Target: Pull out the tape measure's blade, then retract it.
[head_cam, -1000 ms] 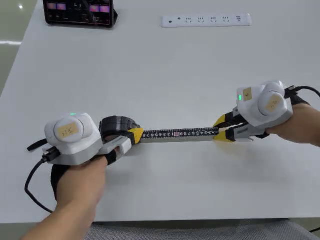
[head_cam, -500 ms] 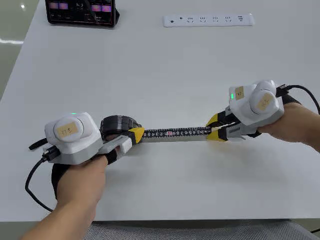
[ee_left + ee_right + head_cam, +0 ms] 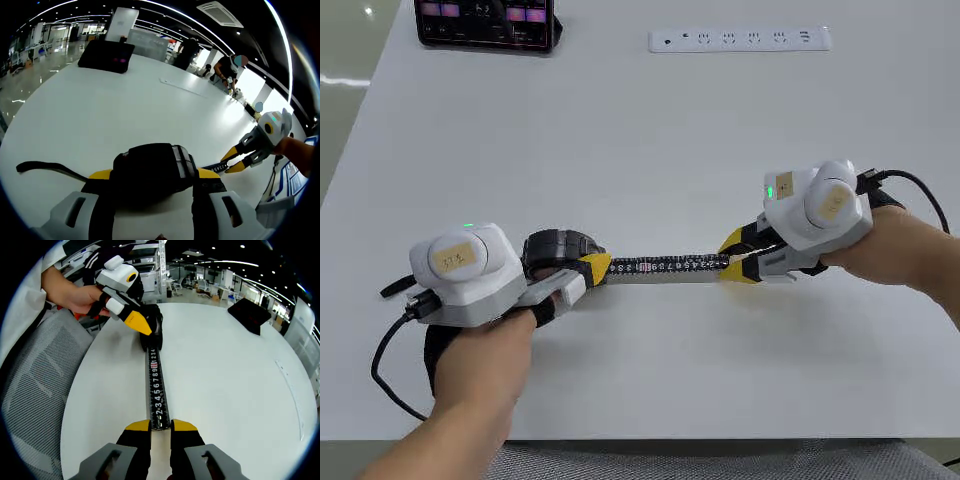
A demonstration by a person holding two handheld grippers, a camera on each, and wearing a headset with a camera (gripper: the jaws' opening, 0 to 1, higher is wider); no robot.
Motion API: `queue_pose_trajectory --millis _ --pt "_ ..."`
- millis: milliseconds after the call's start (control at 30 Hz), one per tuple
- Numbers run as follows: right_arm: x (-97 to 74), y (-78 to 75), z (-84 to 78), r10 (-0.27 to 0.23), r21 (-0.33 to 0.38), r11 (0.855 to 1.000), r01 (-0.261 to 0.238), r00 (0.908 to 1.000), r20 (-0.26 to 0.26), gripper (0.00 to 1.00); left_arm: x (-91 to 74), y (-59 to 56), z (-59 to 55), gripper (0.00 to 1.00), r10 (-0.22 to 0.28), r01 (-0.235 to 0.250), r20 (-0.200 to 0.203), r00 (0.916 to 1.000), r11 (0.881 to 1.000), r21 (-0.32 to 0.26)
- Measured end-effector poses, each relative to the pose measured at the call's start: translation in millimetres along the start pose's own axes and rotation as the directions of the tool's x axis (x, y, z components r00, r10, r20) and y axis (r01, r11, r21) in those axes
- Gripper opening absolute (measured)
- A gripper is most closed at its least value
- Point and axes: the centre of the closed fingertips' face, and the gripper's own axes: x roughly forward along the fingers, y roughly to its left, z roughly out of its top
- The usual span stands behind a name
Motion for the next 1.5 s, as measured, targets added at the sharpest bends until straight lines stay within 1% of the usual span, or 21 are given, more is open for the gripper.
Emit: queue_pose_trajectory --millis 567,1033,1500 --pt "11.6 2.9 15.8 0.015 -0.003 1.000 -0.015 0.9995 0.028 0.10 0.3 0.0 -0.1 0.58 -0.007 0.007 0.000 1.0000 1.000 -0.007" --pt "19.6 2.7 25.9 0.021 0.013 1.000 -0.022 0.9983 0.055 0.10 0.6 0.3 -0.4 0.58 -0.011 0.010 -0.003 0.9999 1.000 -0.009" --pt "35.6 3.7 40.7 0.038 0.009 0.999 -0.038 0.9960 0.081 0.10 0.5 0.9 -0.2 0.58 -0.012 0.012 -0.004 0.9999 1.000 -0.011"
